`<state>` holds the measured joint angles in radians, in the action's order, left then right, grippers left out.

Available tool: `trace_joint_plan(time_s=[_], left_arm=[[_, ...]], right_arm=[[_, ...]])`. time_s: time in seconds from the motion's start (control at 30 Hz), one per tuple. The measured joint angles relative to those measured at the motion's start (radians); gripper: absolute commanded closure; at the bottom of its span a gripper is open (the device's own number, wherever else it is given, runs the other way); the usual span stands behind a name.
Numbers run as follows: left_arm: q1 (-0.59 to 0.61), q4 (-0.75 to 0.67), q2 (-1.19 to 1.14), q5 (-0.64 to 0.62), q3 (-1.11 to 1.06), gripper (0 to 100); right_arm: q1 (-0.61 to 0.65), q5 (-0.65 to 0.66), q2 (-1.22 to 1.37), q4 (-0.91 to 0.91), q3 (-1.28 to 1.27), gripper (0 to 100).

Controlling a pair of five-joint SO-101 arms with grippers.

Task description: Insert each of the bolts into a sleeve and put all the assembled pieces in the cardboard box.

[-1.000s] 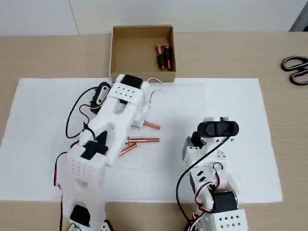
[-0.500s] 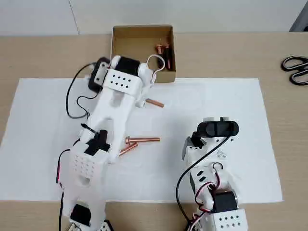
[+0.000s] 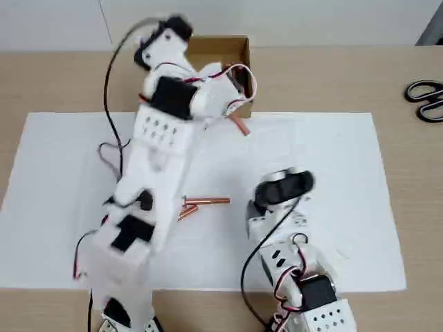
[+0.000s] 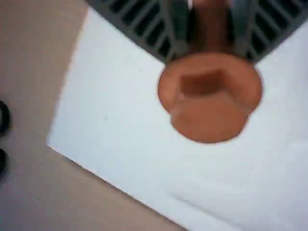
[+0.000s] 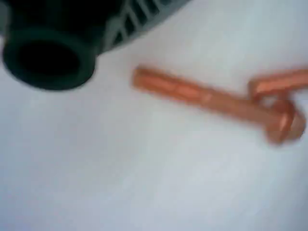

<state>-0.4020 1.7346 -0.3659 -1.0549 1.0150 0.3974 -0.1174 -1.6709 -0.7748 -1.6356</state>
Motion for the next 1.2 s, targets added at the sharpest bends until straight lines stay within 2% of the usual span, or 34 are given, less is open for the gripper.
trace_joint_plan(time_s=[0.17,0.37,0.5,0.6,0.8,1.03,1.1,1.2], left_arm=[[-0.052,0.000,0.305,0.236,-0.133,99],[-0.028,-0.005,0.588,0.399,-0.433,99],[-0.014,-0.097,0.746,0.493,-0.615,99],[-0.014,-0.265,0.845,0.535,-0.770,99],[-0.012,-0.747,1.010,0.562,-1.194,99],[-0.012,-1.249,1.221,0.563,-1.665,99],[-0.012,-1.320,1.272,0.563,-1.766,99],[-0.012,-1.347,1.326,0.569,-1.869,99]], right_arm=[[0.015,0.170,0.000,0.138,0.002,99.5],[0.011,0.339,0.000,0.348,-0.043,99.5],[-0.028,0.374,0.000,0.488,-0.049,99.5],[-0.026,0.368,0.000,0.554,-0.049,99.5],[-0.026,0.276,0.000,0.684,-0.049,99.5],[-0.026,0.275,0.000,0.715,-0.049,99.5],[-0.026,0.275,0.000,0.715,-0.049,99.5],[-0.012,0.275,0.000,0.678,-0.049,99.5]])
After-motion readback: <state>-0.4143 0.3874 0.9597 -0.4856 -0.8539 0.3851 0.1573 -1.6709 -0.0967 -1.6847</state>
